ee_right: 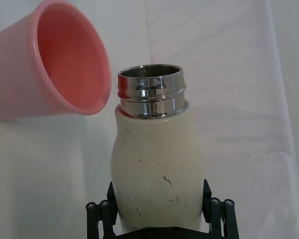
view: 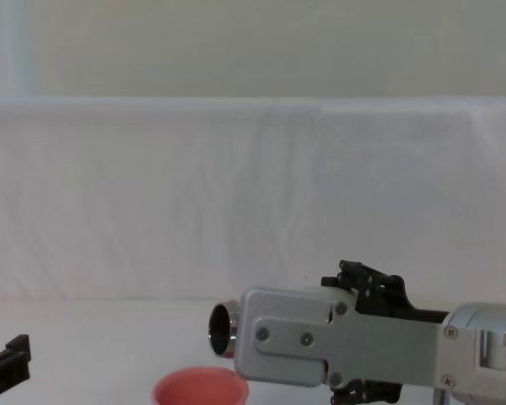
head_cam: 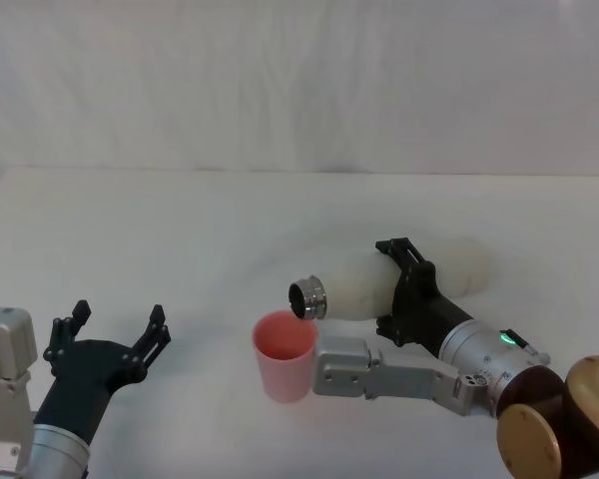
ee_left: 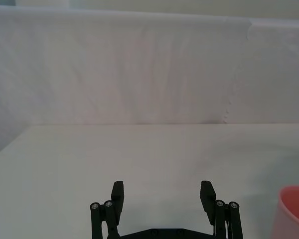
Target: Grasp the thermos with one hand and pour water into the cup lid.
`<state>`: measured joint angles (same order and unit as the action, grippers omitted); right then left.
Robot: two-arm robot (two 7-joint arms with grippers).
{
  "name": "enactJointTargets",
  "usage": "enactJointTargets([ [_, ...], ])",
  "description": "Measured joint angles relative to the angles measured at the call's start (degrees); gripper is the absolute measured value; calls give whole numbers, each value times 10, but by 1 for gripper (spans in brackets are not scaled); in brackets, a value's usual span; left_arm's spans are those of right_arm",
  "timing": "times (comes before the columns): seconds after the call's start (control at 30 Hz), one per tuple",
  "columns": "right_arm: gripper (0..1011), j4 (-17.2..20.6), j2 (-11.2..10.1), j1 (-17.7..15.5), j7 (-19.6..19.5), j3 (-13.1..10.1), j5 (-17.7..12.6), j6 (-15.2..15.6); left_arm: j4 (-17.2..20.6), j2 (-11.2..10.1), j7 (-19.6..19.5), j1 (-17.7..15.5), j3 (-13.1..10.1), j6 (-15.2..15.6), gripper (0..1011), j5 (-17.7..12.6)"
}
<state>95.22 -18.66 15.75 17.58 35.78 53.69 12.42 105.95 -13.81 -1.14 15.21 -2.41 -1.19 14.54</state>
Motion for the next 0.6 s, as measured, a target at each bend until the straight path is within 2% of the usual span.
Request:
enactJointTargets([
  [0.6, 962, 3, -3, 4, 5, 5, 16, 4, 0, 0, 0, 0, 0, 0, 1001, 0],
])
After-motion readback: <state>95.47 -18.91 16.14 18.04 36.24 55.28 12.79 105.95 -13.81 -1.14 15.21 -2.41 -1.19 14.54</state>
